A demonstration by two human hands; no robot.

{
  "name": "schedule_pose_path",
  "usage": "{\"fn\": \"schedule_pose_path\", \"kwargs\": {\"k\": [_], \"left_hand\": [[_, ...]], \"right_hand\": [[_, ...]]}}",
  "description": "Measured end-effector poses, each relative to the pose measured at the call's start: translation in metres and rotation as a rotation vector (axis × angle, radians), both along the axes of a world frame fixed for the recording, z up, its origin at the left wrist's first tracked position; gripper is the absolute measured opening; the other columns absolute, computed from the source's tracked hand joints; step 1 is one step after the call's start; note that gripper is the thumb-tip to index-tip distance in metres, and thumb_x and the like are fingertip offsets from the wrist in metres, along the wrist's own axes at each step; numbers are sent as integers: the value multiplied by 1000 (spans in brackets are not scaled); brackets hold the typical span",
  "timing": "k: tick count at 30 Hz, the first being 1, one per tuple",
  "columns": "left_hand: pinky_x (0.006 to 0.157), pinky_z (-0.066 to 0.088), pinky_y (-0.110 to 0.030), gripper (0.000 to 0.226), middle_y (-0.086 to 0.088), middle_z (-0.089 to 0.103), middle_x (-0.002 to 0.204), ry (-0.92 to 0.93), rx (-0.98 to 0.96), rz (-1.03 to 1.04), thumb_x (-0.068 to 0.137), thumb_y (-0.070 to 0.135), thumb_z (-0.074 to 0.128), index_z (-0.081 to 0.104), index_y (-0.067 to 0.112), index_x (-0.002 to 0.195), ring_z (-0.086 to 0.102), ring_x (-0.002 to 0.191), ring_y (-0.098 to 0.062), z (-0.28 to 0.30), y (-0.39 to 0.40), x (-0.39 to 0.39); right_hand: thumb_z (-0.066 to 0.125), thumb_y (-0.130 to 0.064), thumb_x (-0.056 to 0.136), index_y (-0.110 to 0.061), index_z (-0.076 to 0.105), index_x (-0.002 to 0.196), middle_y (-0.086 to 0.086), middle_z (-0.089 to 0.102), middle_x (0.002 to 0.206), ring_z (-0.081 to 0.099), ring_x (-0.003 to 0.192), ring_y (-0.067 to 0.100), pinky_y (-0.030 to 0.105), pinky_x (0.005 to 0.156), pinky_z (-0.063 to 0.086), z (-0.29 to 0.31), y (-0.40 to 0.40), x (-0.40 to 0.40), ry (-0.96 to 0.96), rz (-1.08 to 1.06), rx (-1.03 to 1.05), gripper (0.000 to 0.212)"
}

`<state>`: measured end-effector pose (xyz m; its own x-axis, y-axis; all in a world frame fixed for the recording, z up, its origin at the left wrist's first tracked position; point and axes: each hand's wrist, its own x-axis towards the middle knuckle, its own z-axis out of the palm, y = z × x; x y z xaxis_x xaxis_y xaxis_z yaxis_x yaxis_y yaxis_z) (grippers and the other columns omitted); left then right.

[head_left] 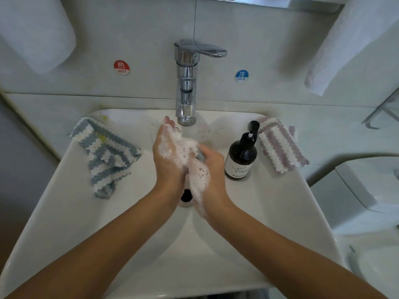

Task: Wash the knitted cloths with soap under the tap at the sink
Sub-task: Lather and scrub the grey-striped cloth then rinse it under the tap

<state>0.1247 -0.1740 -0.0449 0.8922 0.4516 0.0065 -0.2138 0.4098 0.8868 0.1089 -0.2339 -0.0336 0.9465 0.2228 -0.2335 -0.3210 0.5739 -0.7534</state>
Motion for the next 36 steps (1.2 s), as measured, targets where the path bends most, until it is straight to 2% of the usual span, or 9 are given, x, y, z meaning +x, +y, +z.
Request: {"fn": "schedule_pose_path", "kwargs": {"k": [6, 11, 16, 19, 21, 23, 29, 33, 36], "left_hand": [[81, 51, -40, 17, 9, 62, 85, -15, 333, 141, 88, 31, 41, 56, 25, 90, 61, 85, -18, -7, -8, -11], [82, 50, -34, 13, 24, 60, 83, 43, 512, 121, 82, 29, 44, 53, 32, 91, 58, 83, 1, -21, -13, -20], [79, 54, -48, 30, 7, 59, 83, 55, 489, 62, 89, 64, 43, 46, 34, 89, 62, 82, -19, -15, -29, -35], [79, 54, -35, 13, 13, 56, 81, 85, 464, 122, 94, 48, 40, 44, 36, 89, 60, 78, -4, -8, -35, -37], [65, 51, -15, 14, 11, 51, 71, 126, 207, 149, 98, 28, 44, 49, 24, 85, 55, 65, -1, -5, -34, -29], [49, 45, -13, 27, 5, 50, 62, 196, 10, 113, 100, 22, 44, 53, 17, 75, 51, 56, -4, 2, -28, -21], [47, 42, -16, 22, 3, 51, 61, 132, 370, 211, 99, 10, 53, 53, 5, 78, 50, 48, 1, -8, -1, 0], [44, 39, -16, 40, 2, 49, 52, 173, 479, 198, 99, 24, 55, 50, 10, 62, 45, 42, -1, -1, 6, 6], [47, 40, -24, 42, -3, 48, 52, 251, 508, 181, 95, 24, 61, 48, 11, 58, 47, 48, -13, -3, 15, 12]], "right_hand": [[46, -6, 95, -9, 57, 75, 4, 48, 65, 49, 59, 14, 22, 53, 44, 4, 0, 7, -27, -132, -273, 23], [48, -4, 92, -13, 54, 73, -2, 45, 63, 39, 59, 7, 24, 53, 36, 2, -8, 14, -476, -344, -594, 21], [44, 2, 93, -5, 31, 65, 5, 21, 63, 20, 53, 9, 19, 44, 23, 9, -9, 25, -250, -384, -394, 32], [43, 2, 93, -11, 28, 65, 2, 22, 60, 21, 50, 9, 20, 42, 23, 5, -12, 30, -171, -372, -299, 34], [44, 5, 91, -10, 36, 67, 3, 26, 59, 25, 51, 9, 20, 43, 25, -1, -9, 30, -237, -341, -402, 29], [44, 7, 91, -5, 36, 68, 5, 27, 64, 23, 55, 10, 19, 44, 23, -5, -5, 27, -271, -304, -495, 28], [48, -3, 94, 4, 48, 72, 0, 36, 65, 35, 56, 2, 17, 51, 34, -7, -10, 17, -394, -119, -640, 22], [58, -8, 94, 18, 53, 89, 26, 49, 70, 43, 65, 19, 27, 54, 39, -5, -6, 14, -385, -139, -638, 27], [62, -6, 91, 5, 52, 79, 15, 49, 71, 47, 68, 22, 31, 57, 43, -1, -6, 16, -308, -157, -555, 20]]}}
